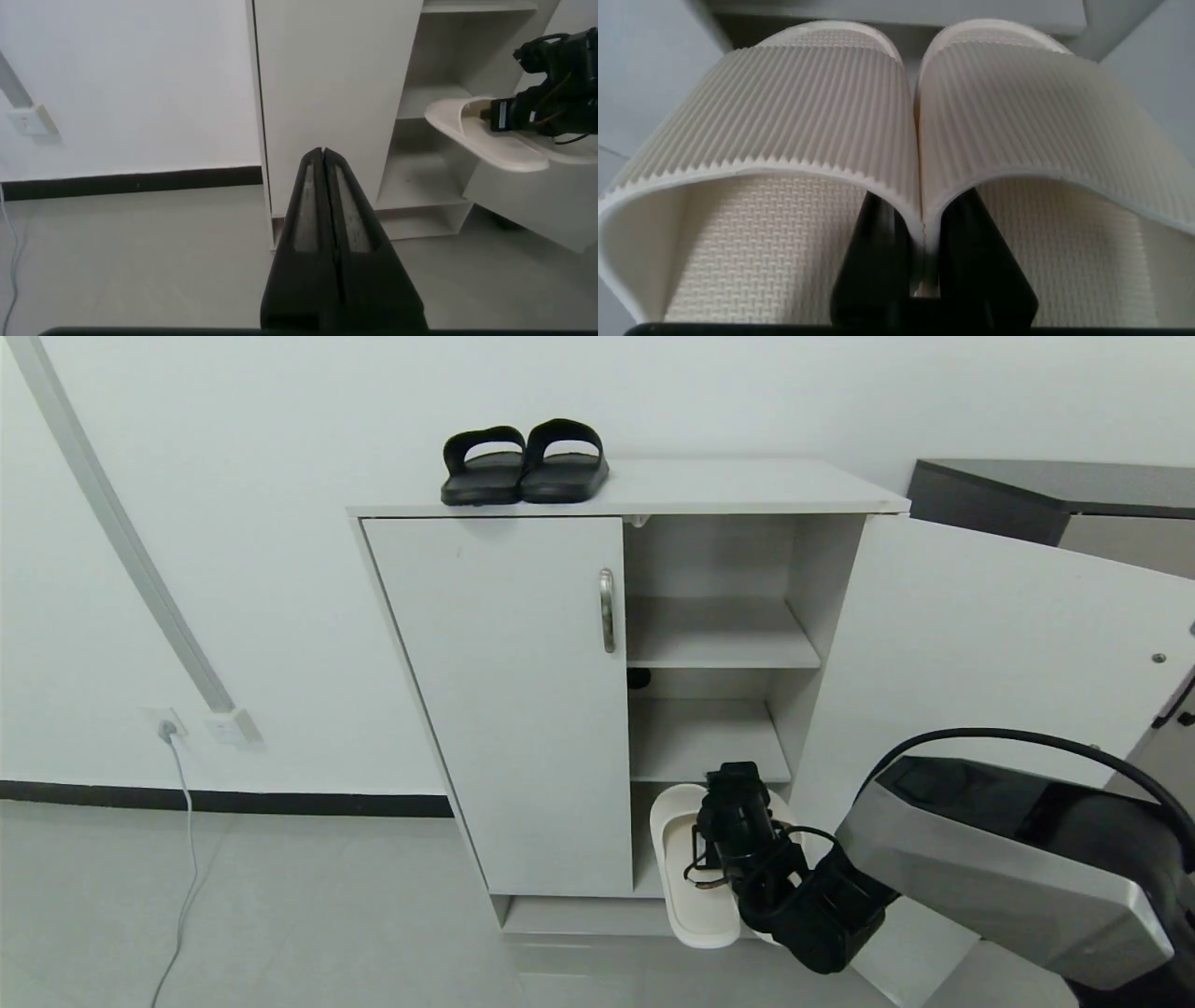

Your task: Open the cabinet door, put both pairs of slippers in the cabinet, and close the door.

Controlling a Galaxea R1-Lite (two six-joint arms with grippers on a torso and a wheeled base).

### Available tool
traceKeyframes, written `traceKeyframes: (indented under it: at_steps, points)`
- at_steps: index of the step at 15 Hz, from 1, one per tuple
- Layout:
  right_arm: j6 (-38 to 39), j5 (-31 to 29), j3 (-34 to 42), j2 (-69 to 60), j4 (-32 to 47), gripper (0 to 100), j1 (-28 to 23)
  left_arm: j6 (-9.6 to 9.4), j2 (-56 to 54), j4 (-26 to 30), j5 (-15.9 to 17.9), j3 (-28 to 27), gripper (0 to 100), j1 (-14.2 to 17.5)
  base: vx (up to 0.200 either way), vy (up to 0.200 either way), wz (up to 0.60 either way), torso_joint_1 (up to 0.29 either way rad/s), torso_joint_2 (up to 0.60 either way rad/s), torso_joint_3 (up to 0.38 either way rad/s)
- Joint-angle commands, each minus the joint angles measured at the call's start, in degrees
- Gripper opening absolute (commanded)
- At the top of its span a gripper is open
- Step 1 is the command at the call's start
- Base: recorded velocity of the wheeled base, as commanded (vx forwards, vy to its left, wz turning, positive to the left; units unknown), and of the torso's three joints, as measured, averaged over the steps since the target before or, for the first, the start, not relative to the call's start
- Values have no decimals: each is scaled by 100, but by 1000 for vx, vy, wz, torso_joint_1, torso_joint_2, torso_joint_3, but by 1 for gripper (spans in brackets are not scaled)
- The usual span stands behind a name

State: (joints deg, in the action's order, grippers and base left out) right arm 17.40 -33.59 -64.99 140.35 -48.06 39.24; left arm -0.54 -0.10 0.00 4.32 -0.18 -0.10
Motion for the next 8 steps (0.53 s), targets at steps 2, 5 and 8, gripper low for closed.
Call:
traceKeyframes:
  at_steps: [2, 5, 8]
  points:
    - [1, -8, -137, 318, -2, 0, -4, 1, 10, 0, -1, 1, 0, 1, 0, 0, 0, 5, 5, -200]
    - [27, -43, -207, 388, -28, 0, -39, 1, 10, 0, -1, 1, 0, 1, 0, 0, 0, 1, 2, -193]
    - [-78, -491, -225, 370, -617, 0, -92, 10, 10, 0, -1, 1, 0, 1, 0, 0, 0, 5, 2, -99]
